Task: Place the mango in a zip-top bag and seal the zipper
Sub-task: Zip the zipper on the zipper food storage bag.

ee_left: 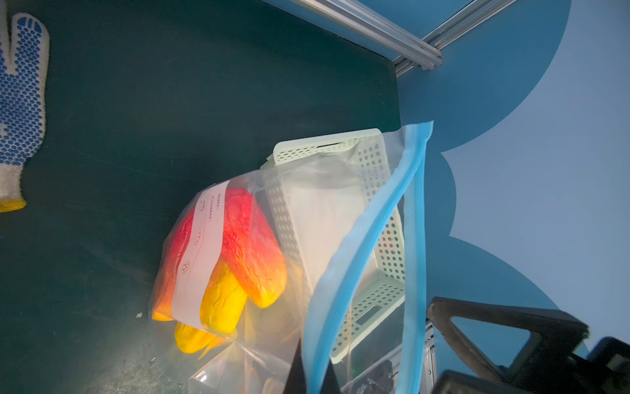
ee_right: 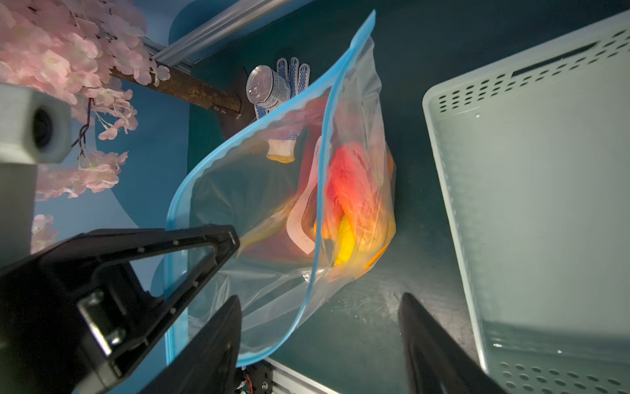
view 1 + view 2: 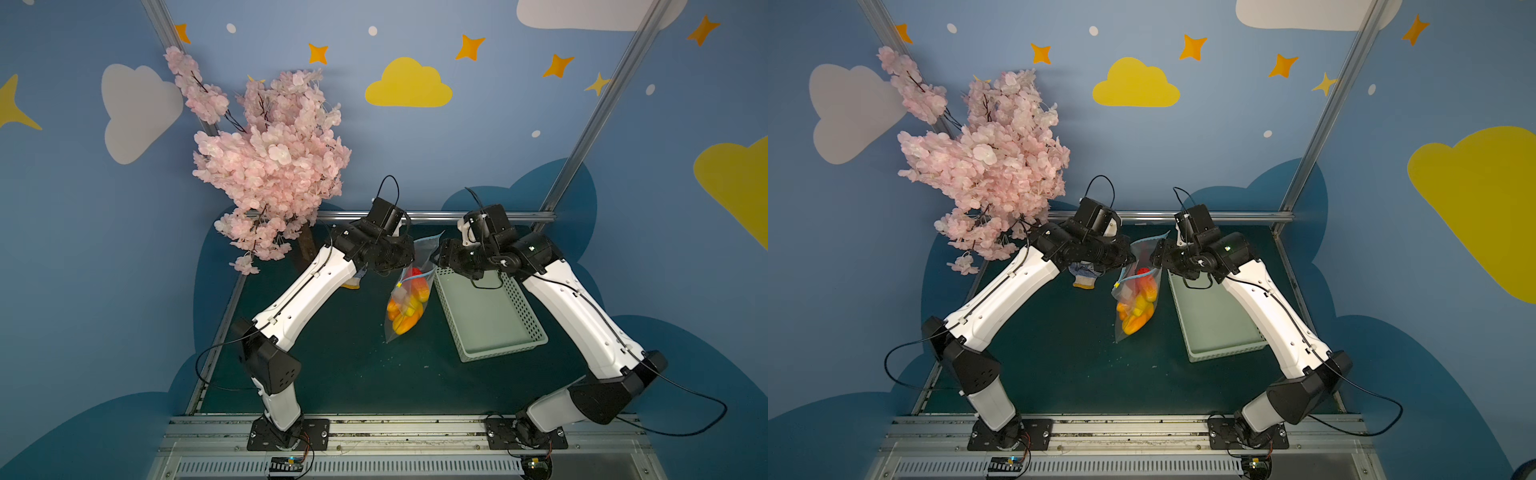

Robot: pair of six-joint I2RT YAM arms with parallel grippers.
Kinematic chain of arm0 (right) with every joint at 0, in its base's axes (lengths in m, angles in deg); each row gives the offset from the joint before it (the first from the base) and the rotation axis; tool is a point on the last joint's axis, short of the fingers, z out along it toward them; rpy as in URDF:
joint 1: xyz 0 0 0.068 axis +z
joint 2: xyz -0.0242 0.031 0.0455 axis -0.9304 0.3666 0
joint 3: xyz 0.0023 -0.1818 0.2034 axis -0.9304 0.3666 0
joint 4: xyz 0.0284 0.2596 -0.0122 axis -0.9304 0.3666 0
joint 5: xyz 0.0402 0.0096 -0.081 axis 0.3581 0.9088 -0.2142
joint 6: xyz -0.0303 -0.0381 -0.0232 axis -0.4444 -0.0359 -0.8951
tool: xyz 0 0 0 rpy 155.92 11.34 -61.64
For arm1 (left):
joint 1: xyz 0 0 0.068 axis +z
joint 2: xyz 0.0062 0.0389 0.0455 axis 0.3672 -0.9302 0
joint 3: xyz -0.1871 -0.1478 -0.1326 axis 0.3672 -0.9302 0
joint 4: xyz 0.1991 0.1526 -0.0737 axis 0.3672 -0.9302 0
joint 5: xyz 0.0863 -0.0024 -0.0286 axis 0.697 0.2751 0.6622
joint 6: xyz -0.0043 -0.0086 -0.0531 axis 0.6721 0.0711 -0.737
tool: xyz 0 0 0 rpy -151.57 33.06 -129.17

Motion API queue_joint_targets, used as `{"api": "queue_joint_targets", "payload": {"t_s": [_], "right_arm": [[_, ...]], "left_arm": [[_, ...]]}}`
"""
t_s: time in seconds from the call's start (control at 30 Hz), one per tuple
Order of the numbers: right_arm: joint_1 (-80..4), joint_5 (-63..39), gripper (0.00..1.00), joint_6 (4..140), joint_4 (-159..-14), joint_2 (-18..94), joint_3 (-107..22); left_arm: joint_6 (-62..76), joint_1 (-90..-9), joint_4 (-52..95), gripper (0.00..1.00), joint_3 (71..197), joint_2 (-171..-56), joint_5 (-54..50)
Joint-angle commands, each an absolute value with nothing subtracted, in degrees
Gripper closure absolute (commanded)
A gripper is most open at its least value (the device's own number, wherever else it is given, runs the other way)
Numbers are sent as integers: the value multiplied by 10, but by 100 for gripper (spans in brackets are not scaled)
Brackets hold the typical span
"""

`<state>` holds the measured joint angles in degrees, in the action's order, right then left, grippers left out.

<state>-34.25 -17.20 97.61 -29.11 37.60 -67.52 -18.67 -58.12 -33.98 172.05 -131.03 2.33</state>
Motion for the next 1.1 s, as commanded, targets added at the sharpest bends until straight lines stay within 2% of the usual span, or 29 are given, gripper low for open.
{"api": "queue_joint_targets", "payload": {"t_s": [0.0, 0.1, 0.13, 0.23, 0.27, 0.3, 0.33, 0.47, 0.6, 0.77, 0.9, 1.07], "right_arm": [[-345, -157, 40, 1016, -290, 396, -695], [-348, -163, 62, 1006, -289, 411, -687], [-349, -165, 69, 999, -292, 414, -685], [-349, -178, 98, 936, -324, 417, -686], [-348, -182, 100, 896, -339, 416, -687], [-348, -178, 100, 854, -356, 412, -683], [-349, -167, 100, 813, -374, 407, -676], [-356, -81, 100, 673, -386, 405, -673], [-358, -12, 100, 581, -390, 398, -669], [-361, 42, 100, 544, -411, 406, -669], [-350, 49, 100, 525, -406, 419, -679], [-340, 51, 100, 521, -434, 404, -650]], "left_arm": [[-191, -586, -320, 97, 1712, -1292, 10], [-193, -590, -311, 96, 1704, -1288, 0], [-193, -591, -306, 92, 1699, -1284, -6], [-192, -590, -282, 64, 1680, -1269, -45], [-190, -591, -277, 56, 1674, -1263, -59], [-192, -590, -278, 46, 1670, -1254, -63], [-196, -588, -280, 40, 1667, -1247, -65], [-242, -563, -303, 32, 1676, -1207, -25], [-309, -515, -371, 32, 1734, -1212, -2], [-360, -491, -513, 32, 1887, -1313, -50], [-370, -495, -561, 31, 1981, -1375, -43], [-359, -494, -604, 36, 2024, -1425, -33]]}}
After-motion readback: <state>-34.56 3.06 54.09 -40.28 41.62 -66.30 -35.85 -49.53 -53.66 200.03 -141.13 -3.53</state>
